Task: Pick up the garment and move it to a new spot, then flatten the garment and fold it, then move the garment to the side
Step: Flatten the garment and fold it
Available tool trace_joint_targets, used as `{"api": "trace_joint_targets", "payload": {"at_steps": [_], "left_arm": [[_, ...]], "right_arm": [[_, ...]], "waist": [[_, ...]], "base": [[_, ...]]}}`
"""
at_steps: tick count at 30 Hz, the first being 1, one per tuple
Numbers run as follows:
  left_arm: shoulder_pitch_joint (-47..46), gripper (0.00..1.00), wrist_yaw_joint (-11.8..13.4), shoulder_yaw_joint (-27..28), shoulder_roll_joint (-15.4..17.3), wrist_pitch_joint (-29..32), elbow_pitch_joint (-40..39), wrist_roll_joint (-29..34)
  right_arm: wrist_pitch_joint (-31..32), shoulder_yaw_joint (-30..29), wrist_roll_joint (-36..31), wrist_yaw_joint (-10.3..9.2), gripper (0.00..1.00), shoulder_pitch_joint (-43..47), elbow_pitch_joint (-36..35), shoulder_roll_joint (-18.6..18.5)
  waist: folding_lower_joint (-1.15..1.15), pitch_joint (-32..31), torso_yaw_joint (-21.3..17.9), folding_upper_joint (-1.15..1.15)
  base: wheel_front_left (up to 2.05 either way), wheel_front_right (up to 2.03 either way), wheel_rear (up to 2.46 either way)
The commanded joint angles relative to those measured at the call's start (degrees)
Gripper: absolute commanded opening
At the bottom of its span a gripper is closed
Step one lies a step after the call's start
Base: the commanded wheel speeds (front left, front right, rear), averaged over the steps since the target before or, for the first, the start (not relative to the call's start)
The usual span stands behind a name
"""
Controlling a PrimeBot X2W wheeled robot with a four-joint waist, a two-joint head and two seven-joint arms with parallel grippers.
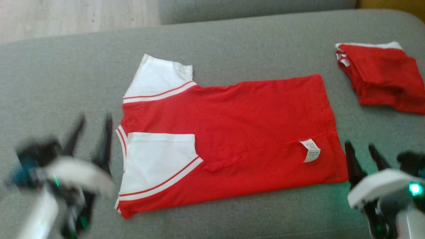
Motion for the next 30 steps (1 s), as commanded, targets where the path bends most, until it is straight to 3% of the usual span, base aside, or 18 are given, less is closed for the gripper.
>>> {"api": "trace_joint_targets", "payload": {"at_steps": [1,7,15,23,30], "left_arm": [[-8.4,1.00,-0.7,3.3,2.9,1.6,-2.6,0.7],[-26.7,1.00,-5.0,2.5,8.1,10.0,2.8,1.9],[-42.0,1.00,-8.9,-0.6,11.0,18.8,14.6,3.1],[-46.8,1.00,-9.8,-1.8,12.4,22.5,24.6,3.3],[-46.8,1.00,-9.8,-2.3,13.3,25.4,28.0,2.6]], "right_arm": [[-0.3,1.8,-0.4,0.37,1.00,-4.6,-3.2,-0.5],[0.6,5.4,-1.6,0.37,1.00,-11.2,-5.0,-0.5],[0.7,10.3,-3.1,0.37,1.00,-19.4,-5.8,-0.5],[-0.7,13.2,-2.6,0.37,1.00,-24.0,-4.9,-0.5],[-1.5,14.0,-2.5,0.37,1.00,-25.6,-4.2,-0.5]], "waist": [[0.00,1.7,-0.8,0.00],[0.00,7.4,-4.1,0.00],[0.00,16.0,-9.3,0.00],[0.00,20.8,-12.8,0.00],[0.00,21.8,-13.9,0.00]], "base": [[0.00,0.00,0.00],[0.00,0.00,0.00],[0.00,0.00,0.00],[0.00,0.00,0.00],[0.00,0.00,0.00]]}}
